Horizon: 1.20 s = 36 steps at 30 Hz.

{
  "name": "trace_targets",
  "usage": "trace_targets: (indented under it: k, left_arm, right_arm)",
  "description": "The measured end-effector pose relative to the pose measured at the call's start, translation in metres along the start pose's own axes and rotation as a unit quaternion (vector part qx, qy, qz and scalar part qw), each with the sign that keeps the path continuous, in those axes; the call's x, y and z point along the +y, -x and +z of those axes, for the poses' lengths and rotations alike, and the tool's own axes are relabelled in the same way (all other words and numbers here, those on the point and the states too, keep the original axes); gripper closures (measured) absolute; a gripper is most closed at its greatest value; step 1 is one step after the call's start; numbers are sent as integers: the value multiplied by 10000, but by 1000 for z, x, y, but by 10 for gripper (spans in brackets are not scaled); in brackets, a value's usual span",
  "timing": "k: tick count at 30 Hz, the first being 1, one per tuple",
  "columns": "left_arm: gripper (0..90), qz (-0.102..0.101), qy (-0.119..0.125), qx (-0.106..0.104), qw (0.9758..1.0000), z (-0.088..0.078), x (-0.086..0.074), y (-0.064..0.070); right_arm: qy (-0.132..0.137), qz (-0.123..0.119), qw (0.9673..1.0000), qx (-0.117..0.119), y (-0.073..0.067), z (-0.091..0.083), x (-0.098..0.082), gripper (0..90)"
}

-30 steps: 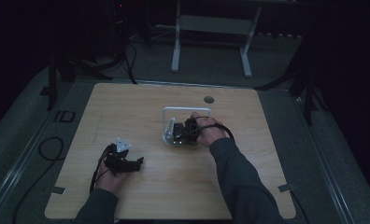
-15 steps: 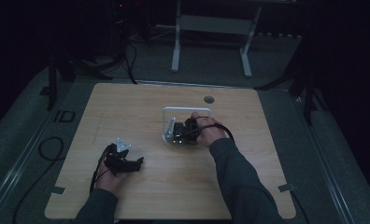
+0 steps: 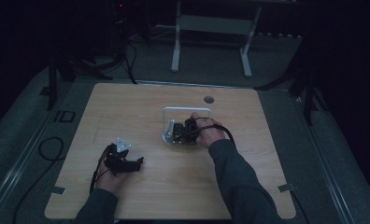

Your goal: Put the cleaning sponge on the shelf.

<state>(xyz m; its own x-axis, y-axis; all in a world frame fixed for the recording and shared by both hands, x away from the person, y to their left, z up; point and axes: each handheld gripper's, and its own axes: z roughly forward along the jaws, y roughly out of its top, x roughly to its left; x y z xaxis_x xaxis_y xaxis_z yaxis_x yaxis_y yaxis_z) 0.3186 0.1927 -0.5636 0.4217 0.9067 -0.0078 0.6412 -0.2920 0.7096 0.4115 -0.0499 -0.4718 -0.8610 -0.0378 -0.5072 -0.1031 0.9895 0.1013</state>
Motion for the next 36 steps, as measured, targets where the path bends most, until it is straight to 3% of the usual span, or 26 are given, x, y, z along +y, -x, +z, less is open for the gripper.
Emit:
trace_targets:
  k: [10, 28, 36]
  left_arm:
    - [118, -5, 3, 1, 10000, 0, 0, 0]
    - [117, -1, -2, -3, 10000, 0, 0, 0]
    - [118, 0, -2, -2, 10000, 0, 0, 0]
  right_arm:
    - [34, 158, 9997, -161, 1, 2, -5, 642]
    - [333, 411, 9984, -180, -3, -19, -13, 596]
    - [564, 759, 9954, 183, -9, -25, -16, 584]
